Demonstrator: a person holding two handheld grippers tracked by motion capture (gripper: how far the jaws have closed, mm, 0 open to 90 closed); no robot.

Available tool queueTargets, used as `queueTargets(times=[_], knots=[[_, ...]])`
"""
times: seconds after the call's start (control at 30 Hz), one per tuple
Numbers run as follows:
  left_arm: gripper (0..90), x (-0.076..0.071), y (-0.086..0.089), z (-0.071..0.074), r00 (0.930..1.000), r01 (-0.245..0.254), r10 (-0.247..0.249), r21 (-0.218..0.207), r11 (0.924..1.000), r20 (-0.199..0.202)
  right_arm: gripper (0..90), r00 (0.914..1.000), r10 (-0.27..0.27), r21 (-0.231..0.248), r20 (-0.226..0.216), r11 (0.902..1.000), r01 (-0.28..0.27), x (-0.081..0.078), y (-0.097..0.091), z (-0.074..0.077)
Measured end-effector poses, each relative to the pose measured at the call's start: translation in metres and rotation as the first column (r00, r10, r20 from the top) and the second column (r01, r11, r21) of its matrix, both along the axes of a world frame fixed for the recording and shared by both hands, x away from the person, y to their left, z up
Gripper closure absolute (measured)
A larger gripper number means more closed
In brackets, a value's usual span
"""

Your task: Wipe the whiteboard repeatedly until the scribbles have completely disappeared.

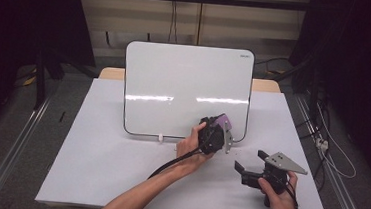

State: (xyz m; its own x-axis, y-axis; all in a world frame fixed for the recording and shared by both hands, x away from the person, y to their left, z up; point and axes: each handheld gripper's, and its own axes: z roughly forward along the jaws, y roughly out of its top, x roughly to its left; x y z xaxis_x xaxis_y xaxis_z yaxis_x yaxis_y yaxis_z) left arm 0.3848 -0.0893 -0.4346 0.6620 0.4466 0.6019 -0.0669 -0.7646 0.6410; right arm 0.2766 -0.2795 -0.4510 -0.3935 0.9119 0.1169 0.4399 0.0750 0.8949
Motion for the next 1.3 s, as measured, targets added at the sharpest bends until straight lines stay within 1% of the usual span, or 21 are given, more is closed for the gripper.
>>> queueTargets(times=[0.03, 0.07, 0.13, 0.2, 0.3, 0.37, 0.4, 0.43, 0.47, 0.53, 0.63, 0.67, 0.8, 0.9, 0.97, 1.03, 1.07, 1.1, 1.17, 1.23, 1.3], knots=[[41.3, 0.001, 0.002, 0.002, 0.9998, -0.012, 0.012, 0.0, 0.9999, 0.012, 5.7, 1.0, 0.001, 0.0, 0.0, 1.0, -0.001, 0.0, 0.0, 0.0], [41.3, 0.004, 0.004, 0.004, 0.9998, -0.014, 0.014, -0.012, 0.9998, 0.012, 5.7, 1.0, 0.002, -0.001, 0.001, 1.0, -0.002, 0.0, 0.0, 0.0], [41.3, 0.012, 0.012, 0.012, 0.9987, -0.049, 0.049, -0.041, 0.998, 0.01, 5.7, 1.0, -0.001, 0.0, -0.001, 1.0, 0.001, 0.0, 0.0, 0.0], [41.3, 0.021, 0.023, 0.021, 0.9965, -0.084, 0.083, -0.08, 0.9933, -0.011, 5.7, 1.0, 0.0, 0.0, -0.001, 1.0, 0.0, 0.0, -0.001, 0.0], [41.3, 0.033, 0.041, 0.033, 0.9914, -0.131, 0.131, -0.117, 0.9845, -0.006, 5.7, 1.0, -0.002, -0.001, -0.002, 1.0, 0.002, 0.0, 0.0, 0.0], [41.3, 0.04, 0.052, 0.039, 0.9876, -0.157, 0.156, -0.143, 0.9773, -0.017, 5.7, 1.0, -0.001, -0.001, -0.004, 1.0, 0.001, 0.0, 0.0, -0.001], [41.3, 0.042, 0.058, 0.041, 0.9862, -0.165, 0.165, -0.148, 0.975, -0.015, 5.7, 1.0, -0.001, -0.002, -0.004, 1.0, 0.001, 0.0, 0.0, -0.001], [41.3, 0.043, 0.061, 0.042, 0.984, -0.178, 0.176, -0.156, 0.9716, -0.027, 5.7, 1.0, -0.001, -0.003, -0.002, 1.0, 0.001, 0.0, 0.0, 0.0], [41.3, 0.042, 0.064, 0.043, 0.9826, -0.186, 0.184, -0.145, 0.9718, -0.028, 5.7, 1.0, -0.001, -0.003, -0.002, 1.0, 0.001, 0.0, 0.0, 0.0], [41.3, 0.038, 0.068, 0.041, 0.9826, -0.186, 0.184, -0.138, 0.9728, -0.023, 5.7, 1.0, 0.0, -0.006, -0.002, 1.0, 0.0, 0.001, 0.0, -0.001], [41.3, 0.038, 0.078, 0.038, 0.981, -0.191, 0.182, -0.178, 0.9653, -0.069, 5.8, 1.0, -0.003, -0.006, -0.005, 1.0, 0.003, 0.001, 0.001, -0.001], [41.3, 0.037, 0.08, 0.037, 0.9803, -0.195, 0.185, -0.184, 0.9634, -0.069, 5.8, 1.0, -0.003, -0.006, -0.005, 1.0, 0.003, 0.001, 0.001, -0.001], [41.3, 0.034, 0.087, 0.042, 0.9824, -0.181, 0.166, -0.22, 0.9586, -0.085, 5.8, 1.0, 0.0, -0.005, -0.004, 1.0, 0.0, 0.0, 0.002, 0.0], [41.3, 0.029, 0.091, 0.047, 0.9859, -0.161, 0.144, -0.239, 0.9577, -0.085, 5.9, 1.0, -0.003, -0.005, -0.007, 1.0, 0.003, 0.001, 0.002, -0.001], [41.3, 0.026, 0.093, 0.049, 0.9871, -0.15, 0.128, -0.266, 0.9523, -0.096, 6.0, 1.0, -0.003, -0.004, -0.007, 1.0, 0.003, 0.001, 0.002, -0.001], [41.3, 0.024, 0.096, 0.05, 0.9875, -0.147, 0.124, -0.279, 0.949, -0.097, 6.1, 1.0, 0.001, -0.006, -0.006, 1.0, -0.001, 0.001, 0.002, -0.001], [41.2, 0.024, 0.098, 0.05, 0.9867, -0.148, 0.122, -0.284, 0.9474, -0.107, 6.1, 1.0, 0.002, -0.006, -0.005, 1.0, -0.002, 0.001, 0.002, -0.001], [41.3, 0.024, 0.099, 0.049, 0.9864, -0.148, 0.118, -0.301, 0.9422, -0.114, 6.1, 1.0, 0.003, -0.004, -0.005, 1.0, -0.003, 0.001, 0.002, -0.001], [41.2, 0.023, 0.103, 0.049, 0.9852, -0.148, 0.112, -0.309, 0.9396, -0.13, 6.1, 1.0, 0.002, -0.003, -0.005, 1.0, -0.002, 0.001, 0.002, -0.001], [41.3, 0.022, 0.108, 0.049, 0.9835, -0.147, 0.103, -0.328, 0.9331, -0.148, 6.2, 1.0, 0.002, -0.002, -0.005, 1.0, -0.002, 0.0, 0.003, 0.0], [41.2, 0.022, 0.113, 0.048, 0.9825, -0.149, 0.101, -0.338, 0.9292, -0.157, 6.2, 1.0, 0.003, -0.003, -0.003, 1.0, -0.003, 0.0, 0.003, 0.0]])
